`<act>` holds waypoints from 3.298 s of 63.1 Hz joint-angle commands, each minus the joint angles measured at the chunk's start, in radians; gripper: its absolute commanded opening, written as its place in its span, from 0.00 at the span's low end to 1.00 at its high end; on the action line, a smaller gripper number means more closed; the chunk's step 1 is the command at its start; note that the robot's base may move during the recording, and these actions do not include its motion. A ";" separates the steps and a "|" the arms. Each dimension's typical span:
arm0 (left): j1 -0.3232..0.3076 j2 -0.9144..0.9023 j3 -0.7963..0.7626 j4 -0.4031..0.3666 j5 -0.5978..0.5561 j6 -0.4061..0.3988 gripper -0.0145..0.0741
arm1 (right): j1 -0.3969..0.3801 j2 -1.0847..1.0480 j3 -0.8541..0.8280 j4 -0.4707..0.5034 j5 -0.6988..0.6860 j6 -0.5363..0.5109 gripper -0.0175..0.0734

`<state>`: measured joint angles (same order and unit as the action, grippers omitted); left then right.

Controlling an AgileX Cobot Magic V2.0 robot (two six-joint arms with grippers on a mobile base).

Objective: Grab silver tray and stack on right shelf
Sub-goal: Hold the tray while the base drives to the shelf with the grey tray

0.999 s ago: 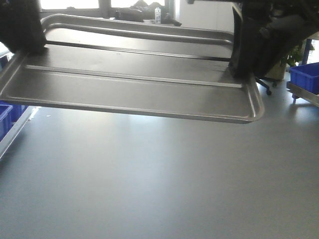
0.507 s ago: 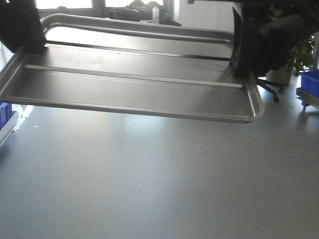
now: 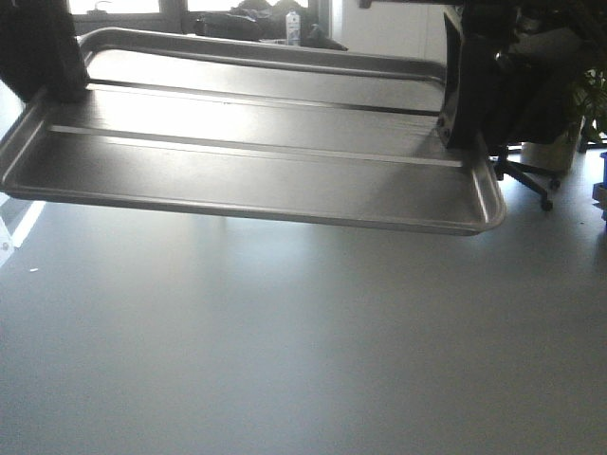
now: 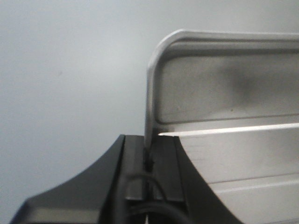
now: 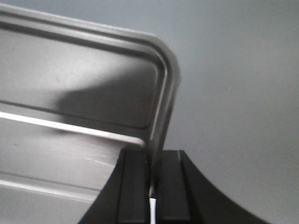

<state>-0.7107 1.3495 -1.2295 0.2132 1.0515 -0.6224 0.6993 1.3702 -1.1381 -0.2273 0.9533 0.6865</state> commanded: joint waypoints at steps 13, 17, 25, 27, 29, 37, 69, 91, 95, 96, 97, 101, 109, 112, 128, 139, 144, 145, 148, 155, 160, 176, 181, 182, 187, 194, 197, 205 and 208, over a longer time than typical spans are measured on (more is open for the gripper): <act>-0.003 -0.037 -0.038 0.026 -0.037 -0.005 0.06 | 0.001 -0.033 -0.030 -0.036 -0.001 -0.028 0.25; -0.003 -0.037 -0.038 0.026 -0.037 -0.005 0.06 | 0.001 -0.033 -0.030 -0.036 -0.002 -0.028 0.25; -0.003 -0.037 -0.038 0.028 -0.037 -0.005 0.06 | 0.001 -0.033 -0.030 -0.036 0.000 -0.028 0.25; -0.003 -0.037 -0.038 0.022 -0.037 -0.005 0.06 | 0.001 -0.033 -0.030 -0.036 0.000 -0.028 0.25; -0.003 -0.037 -0.038 0.015 -0.037 -0.005 0.06 | 0.001 -0.033 -0.030 -0.036 0.000 -0.028 0.25; -0.003 -0.037 -0.038 0.008 -0.037 -0.005 0.06 | 0.001 -0.033 -0.030 -0.036 0.000 -0.028 0.25; -0.003 -0.035 -0.038 -0.013 -0.037 -0.005 0.06 | 0.001 -0.033 -0.030 -0.036 0.000 -0.028 0.25; -0.003 -0.035 -0.038 -0.013 -0.037 -0.005 0.06 | 0.001 -0.033 -0.030 -0.036 -0.001 -0.028 0.25; -0.003 -0.035 -0.038 -0.013 -0.037 -0.005 0.06 | 0.001 -0.033 -0.030 -0.036 -0.001 -0.028 0.25; -0.003 -0.035 -0.038 -0.013 -0.037 -0.005 0.06 | 0.001 -0.033 -0.030 -0.036 -0.001 -0.028 0.25; -0.003 -0.035 -0.038 -0.013 -0.037 -0.005 0.06 | 0.001 -0.033 -0.030 -0.036 -0.001 -0.028 0.25; -0.003 -0.035 -0.038 -0.013 -0.037 -0.005 0.06 | 0.001 -0.033 -0.030 -0.036 -0.001 -0.028 0.25; -0.003 -0.035 -0.038 -0.013 -0.037 -0.005 0.06 | 0.001 -0.033 -0.030 -0.036 0.000 -0.028 0.25; -0.003 -0.035 -0.038 -0.013 -0.037 -0.005 0.06 | 0.001 -0.033 -0.030 -0.036 0.000 -0.028 0.25; -0.003 -0.035 -0.038 -0.013 -0.037 -0.005 0.06 | 0.001 -0.033 -0.030 -0.036 0.000 -0.028 0.25; -0.003 -0.035 -0.038 -0.015 -0.037 -0.005 0.06 | 0.001 -0.033 -0.030 -0.036 0.000 -0.028 0.25; -0.003 -0.035 -0.038 -0.015 -0.037 -0.005 0.06 | 0.001 -0.033 -0.030 -0.036 0.000 -0.028 0.25; -0.003 -0.035 -0.038 -0.015 -0.037 -0.005 0.06 | 0.001 -0.033 -0.030 -0.036 0.000 -0.028 0.25; -0.003 -0.035 -0.038 -0.015 -0.037 -0.005 0.06 | 0.001 -0.033 -0.030 -0.036 0.000 -0.028 0.25; -0.003 -0.035 -0.038 -0.016 -0.037 -0.005 0.06 | 0.001 -0.033 -0.030 -0.036 0.000 -0.028 0.25; -0.003 -0.035 -0.038 -0.016 -0.037 -0.005 0.06 | 0.001 -0.033 -0.030 -0.036 0.000 -0.028 0.25; -0.003 -0.035 -0.038 -0.016 -0.037 -0.005 0.06 | 0.001 -0.033 -0.030 -0.036 0.000 -0.028 0.25; -0.003 -0.035 -0.038 -0.016 -0.037 -0.005 0.06 | 0.001 -0.033 -0.030 -0.036 0.000 -0.028 0.25; -0.003 -0.035 -0.038 -0.016 -0.037 -0.005 0.06 | 0.001 -0.033 -0.030 -0.036 0.000 -0.028 0.25; -0.003 -0.035 -0.038 -0.017 -0.037 -0.005 0.06 | 0.001 -0.033 -0.030 -0.036 0.000 -0.028 0.25; -0.003 -0.035 -0.038 -0.017 -0.037 -0.005 0.06 | 0.001 -0.033 -0.030 -0.036 0.000 -0.028 0.25; -0.003 -0.035 -0.038 -0.017 -0.037 -0.005 0.06 | 0.001 -0.033 -0.030 -0.036 0.000 -0.028 0.25; -0.003 -0.035 -0.038 -0.018 -0.037 -0.005 0.06 | 0.001 -0.033 -0.030 -0.036 0.000 -0.028 0.25; -0.003 -0.035 -0.038 -0.018 -0.037 -0.005 0.06 | 0.001 -0.033 -0.030 -0.036 0.000 -0.028 0.25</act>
<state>-0.7107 1.3495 -1.2295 0.1786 1.0554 -0.6224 0.6993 1.3702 -1.1381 -0.2327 0.9684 0.6849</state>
